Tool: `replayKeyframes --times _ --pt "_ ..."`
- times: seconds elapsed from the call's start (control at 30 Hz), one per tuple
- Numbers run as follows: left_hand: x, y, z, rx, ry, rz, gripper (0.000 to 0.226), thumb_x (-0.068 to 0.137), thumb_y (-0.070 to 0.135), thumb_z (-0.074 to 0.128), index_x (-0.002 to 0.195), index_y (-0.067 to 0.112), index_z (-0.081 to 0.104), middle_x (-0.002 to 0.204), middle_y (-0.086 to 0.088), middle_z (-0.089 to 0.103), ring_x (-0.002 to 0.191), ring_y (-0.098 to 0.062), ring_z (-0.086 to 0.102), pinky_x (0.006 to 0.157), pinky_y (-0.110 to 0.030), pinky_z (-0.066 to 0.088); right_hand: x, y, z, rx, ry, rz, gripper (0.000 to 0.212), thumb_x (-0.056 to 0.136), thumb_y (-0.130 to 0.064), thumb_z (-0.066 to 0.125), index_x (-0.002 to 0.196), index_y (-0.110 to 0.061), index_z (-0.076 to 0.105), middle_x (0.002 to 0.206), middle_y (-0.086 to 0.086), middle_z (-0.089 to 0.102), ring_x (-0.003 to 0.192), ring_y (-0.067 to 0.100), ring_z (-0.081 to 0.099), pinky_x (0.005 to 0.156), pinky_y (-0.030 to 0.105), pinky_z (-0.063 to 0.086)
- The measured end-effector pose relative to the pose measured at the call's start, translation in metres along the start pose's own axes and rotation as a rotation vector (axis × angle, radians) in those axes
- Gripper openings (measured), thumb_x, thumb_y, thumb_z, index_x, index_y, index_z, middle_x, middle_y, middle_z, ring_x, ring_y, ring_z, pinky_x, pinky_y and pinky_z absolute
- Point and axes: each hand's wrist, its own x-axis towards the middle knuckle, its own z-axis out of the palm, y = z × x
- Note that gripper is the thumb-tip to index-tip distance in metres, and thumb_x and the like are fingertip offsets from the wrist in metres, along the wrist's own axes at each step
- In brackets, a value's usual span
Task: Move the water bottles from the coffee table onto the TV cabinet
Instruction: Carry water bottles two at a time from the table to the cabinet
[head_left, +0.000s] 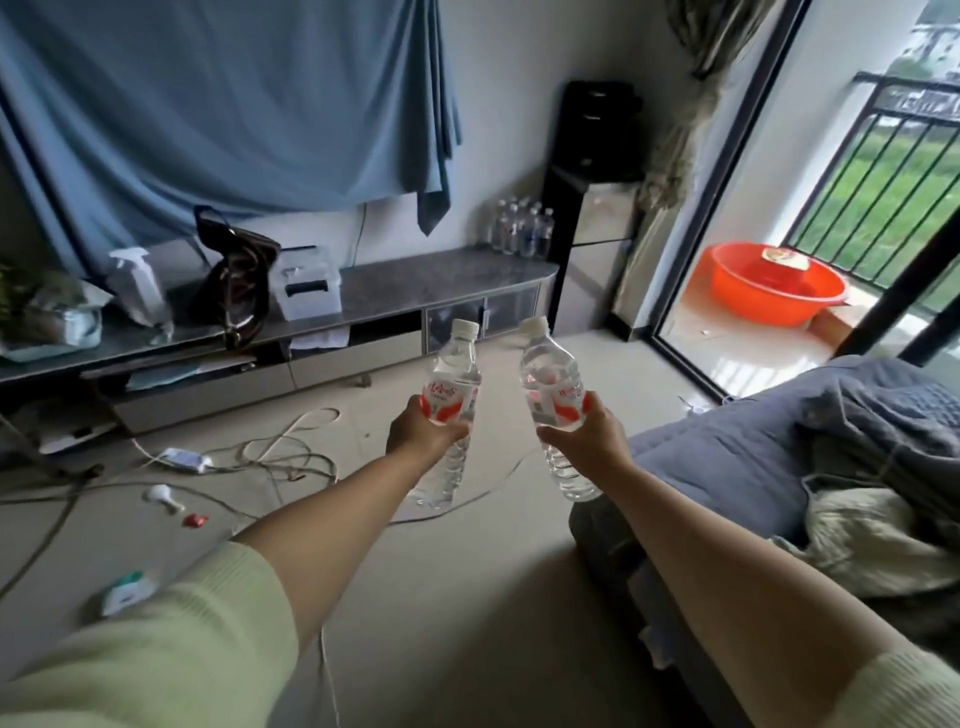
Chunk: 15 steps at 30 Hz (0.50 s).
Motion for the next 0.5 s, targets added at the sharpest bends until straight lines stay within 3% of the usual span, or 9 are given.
replayKeyframes --times 0.23,0.4,0.5 --pt "0.056 0.037 0.053 0.025 -0.067 -0.006 0.058 0.069 0.041 0.078 0.118 0.020 0.056 0.110 0.001 0.067 0.101 -0.024 0.063 0.085 -0.029 0.047 0.067 0.029 -0.014 0.052 0.006 0.066 0.053 0.073 -0.037 0.078 0.113 -0.015 0.051 0.110 0.007 0.066 0.097 0.027 0.062 0.084 0.038 0.050" --pt "0.129 0.055 0.071 0.035 -0.112 -0.029 0.066 0.054 0.052 0.074 0.113 0.027 0.059 0.105 0.004 0.070 0.094 -0.019 0.066 0.090 -0.035 0.053 0.138 0.029 -0.004 0.079 0.009 0.100 0.052 0.074 -0.035 0.078 0.113 -0.015 0.052 0.112 0.007 0.066 0.098 0.026 0.061 0.082 0.034 0.048" --pt "0.182 0.074 0.072 0.041 -0.126 -0.005 0.059 0.063 0.044 0.077 0.116 0.025 0.058 0.108 0.003 0.069 0.096 -0.020 0.065 0.083 -0.029 0.049 0.190 0.020 0.005 0.106 0.029 0.110 0.051 0.075 -0.033 0.078 0.115 -0.014 0.052 0.112 0.006 0.065 0.097 0.024 0.060 0.079 0.030 0.045"
